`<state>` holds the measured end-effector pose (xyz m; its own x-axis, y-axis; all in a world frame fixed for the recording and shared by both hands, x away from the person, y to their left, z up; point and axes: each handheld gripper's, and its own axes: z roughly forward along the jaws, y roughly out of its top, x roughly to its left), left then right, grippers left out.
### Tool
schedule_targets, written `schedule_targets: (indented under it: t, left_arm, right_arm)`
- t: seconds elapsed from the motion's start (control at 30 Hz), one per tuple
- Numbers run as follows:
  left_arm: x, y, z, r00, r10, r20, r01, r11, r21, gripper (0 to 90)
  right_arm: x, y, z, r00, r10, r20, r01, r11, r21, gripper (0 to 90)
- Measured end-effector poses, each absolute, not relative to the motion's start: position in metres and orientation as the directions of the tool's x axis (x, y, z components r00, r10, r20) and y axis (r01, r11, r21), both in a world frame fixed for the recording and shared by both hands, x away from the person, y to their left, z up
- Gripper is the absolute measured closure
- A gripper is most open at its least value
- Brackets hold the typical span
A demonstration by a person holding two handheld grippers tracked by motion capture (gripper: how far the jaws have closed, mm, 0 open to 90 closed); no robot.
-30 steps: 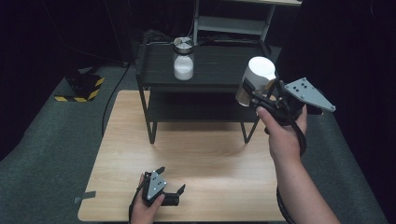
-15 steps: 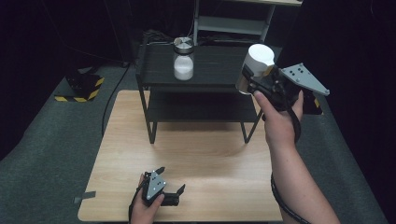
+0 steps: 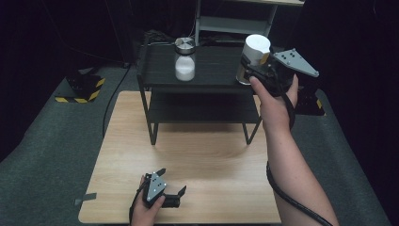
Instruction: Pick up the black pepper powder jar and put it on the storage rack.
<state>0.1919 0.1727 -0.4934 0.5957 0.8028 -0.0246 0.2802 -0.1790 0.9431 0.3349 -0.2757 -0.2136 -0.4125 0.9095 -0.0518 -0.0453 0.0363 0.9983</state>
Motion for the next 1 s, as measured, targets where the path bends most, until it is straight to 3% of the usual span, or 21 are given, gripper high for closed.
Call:
schedule_targets:
  t: [1.0]
  left_arm:
    - [0.193,0.177,-0.495,0.597,0.801,-0.052,0.289,-0.155,0.945,0.4]
  right_arm:
    - [0.372,-0.256,-0.205,-0.378,0.925,-0.027,0.023,0.039,0.999,30.5]
